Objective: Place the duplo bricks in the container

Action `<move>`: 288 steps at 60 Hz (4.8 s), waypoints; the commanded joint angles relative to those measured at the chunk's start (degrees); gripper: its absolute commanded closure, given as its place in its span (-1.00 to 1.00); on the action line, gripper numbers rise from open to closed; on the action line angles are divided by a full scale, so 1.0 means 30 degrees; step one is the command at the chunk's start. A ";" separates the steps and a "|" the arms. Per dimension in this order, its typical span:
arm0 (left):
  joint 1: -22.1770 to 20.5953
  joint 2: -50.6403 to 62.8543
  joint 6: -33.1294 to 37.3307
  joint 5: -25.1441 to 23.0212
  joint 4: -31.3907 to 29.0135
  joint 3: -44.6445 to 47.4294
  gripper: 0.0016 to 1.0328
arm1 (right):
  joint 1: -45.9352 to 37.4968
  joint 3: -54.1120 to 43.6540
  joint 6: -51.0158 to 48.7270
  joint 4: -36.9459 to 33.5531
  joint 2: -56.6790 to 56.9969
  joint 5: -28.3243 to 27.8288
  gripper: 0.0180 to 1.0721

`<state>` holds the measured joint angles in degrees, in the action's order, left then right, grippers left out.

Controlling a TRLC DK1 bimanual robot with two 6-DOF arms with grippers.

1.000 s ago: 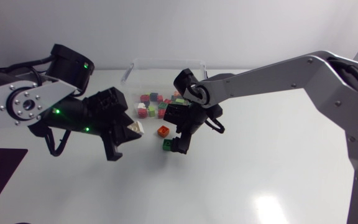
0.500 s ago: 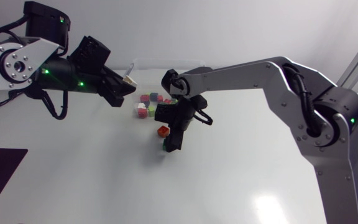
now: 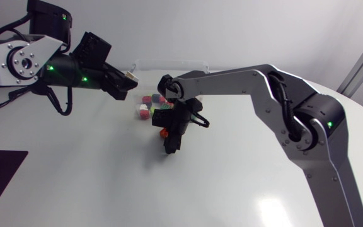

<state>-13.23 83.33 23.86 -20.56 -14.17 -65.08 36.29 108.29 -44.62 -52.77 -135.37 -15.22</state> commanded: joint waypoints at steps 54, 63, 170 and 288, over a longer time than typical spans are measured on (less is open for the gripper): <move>-0.0979 0.9782 -0.5609 0.3102 0.2850 -0.7926 -0.36 | -0.2283 -0.5364 0.3360 0.2035 0.9909 -0.2484 0.53; -0.1155 0.9138 -0.5579 0.3219 0.3055 -0.7282 -0.86 | -0.3104 -0.4339 0.4327 0.2533 1.0143 -0.2689 0.53; -0.4260 0.9372 -0.4407 0.5505 0.5457 0.0892 -0.82 | -0.4656 -0.2112 1.1417 1.2699 0.7419 -0.0580 -0.93; -0.4436 0.0583 -0.5696 0.4215 0.4695 0.3646 0.32 | -0.9168 -3.0677 1.0215 1.9027 3.9469 0.8356 -0.91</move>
<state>-27.11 86.70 8.75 -7.64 -0.10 -54.78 9.63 18.39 -12.51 3.66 -19.20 8.91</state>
